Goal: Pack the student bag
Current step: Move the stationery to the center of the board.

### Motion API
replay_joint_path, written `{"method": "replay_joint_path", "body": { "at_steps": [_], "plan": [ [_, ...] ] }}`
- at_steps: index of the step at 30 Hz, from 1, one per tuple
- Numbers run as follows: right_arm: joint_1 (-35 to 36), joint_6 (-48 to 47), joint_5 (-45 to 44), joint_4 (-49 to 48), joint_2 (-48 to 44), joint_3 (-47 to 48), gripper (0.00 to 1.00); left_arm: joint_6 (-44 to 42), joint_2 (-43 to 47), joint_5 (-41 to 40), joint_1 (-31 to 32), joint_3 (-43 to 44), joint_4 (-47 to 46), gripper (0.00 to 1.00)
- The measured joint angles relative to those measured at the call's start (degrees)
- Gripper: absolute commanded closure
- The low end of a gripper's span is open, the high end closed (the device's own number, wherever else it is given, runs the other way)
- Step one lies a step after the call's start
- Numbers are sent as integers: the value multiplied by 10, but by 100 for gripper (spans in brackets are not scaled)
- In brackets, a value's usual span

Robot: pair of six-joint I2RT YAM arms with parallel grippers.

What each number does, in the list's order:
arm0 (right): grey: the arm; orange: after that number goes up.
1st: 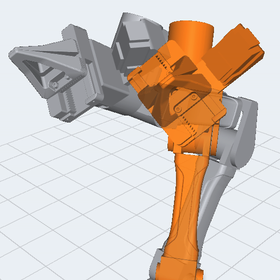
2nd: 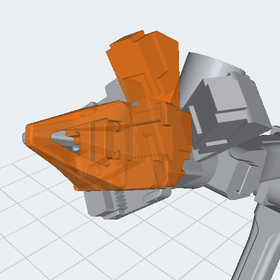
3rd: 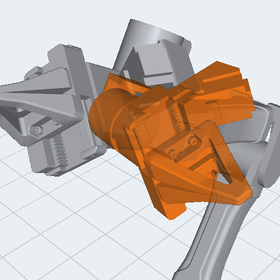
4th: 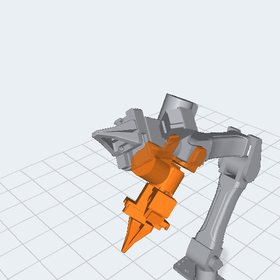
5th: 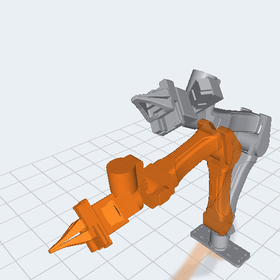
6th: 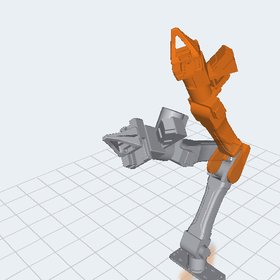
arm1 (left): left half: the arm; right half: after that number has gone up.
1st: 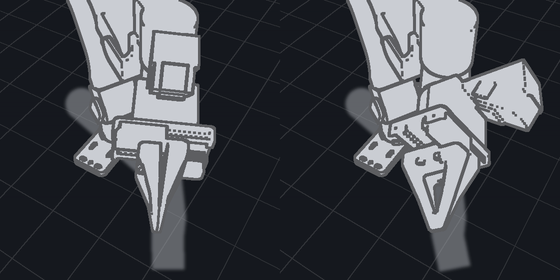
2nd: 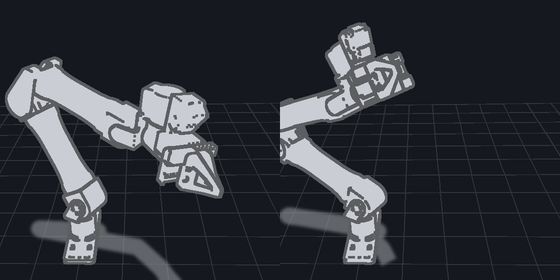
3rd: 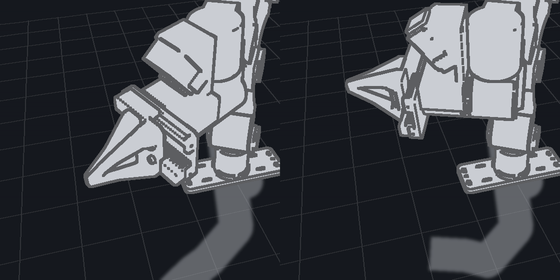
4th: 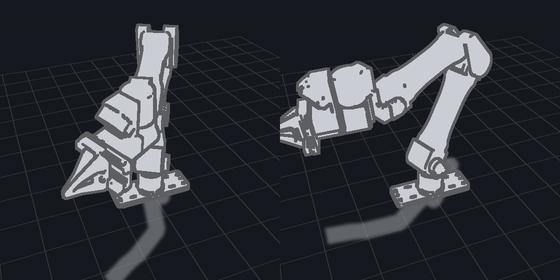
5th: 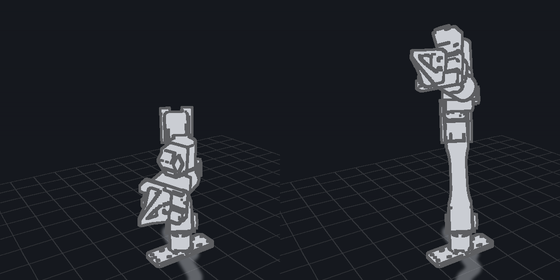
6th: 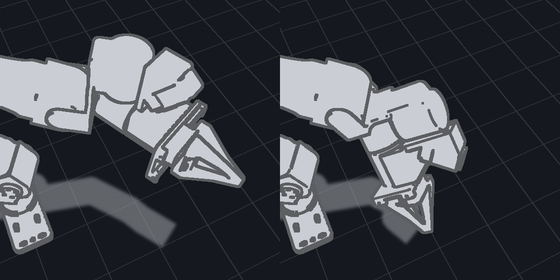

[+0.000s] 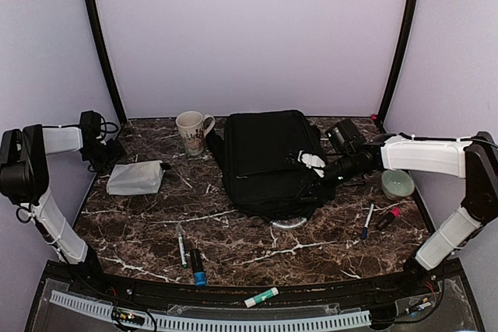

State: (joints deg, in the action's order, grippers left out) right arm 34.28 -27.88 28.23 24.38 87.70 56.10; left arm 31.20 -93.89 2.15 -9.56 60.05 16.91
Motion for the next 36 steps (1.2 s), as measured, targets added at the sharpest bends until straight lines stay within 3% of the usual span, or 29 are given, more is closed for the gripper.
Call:
{"method": "replay_joint_path", "body": {
  "at_steps": [5, 14, 26, 31, 36],
  "plan": [
    [0, -5, 0, 1, -3, 0, 52, -10, -53, 61, -40, 9, -14, 20],
    [0, -8, 0, 1, -9, -2, 52, -12, -78, 140, -30, 9, -36, 25],
    [0, -10, 3, 5, -8, -2, 51, -23, -92, 206, 118, -10, -68, 30],
    [0, -10, 7, 8, 5, -2, 51, -37, -92, 229, 160, -13, -69, 27],
    [2, -5, 9, 14, 13, -1, 52, -65, -31, 161, 172, -13, -39, 22]
  ]
}}
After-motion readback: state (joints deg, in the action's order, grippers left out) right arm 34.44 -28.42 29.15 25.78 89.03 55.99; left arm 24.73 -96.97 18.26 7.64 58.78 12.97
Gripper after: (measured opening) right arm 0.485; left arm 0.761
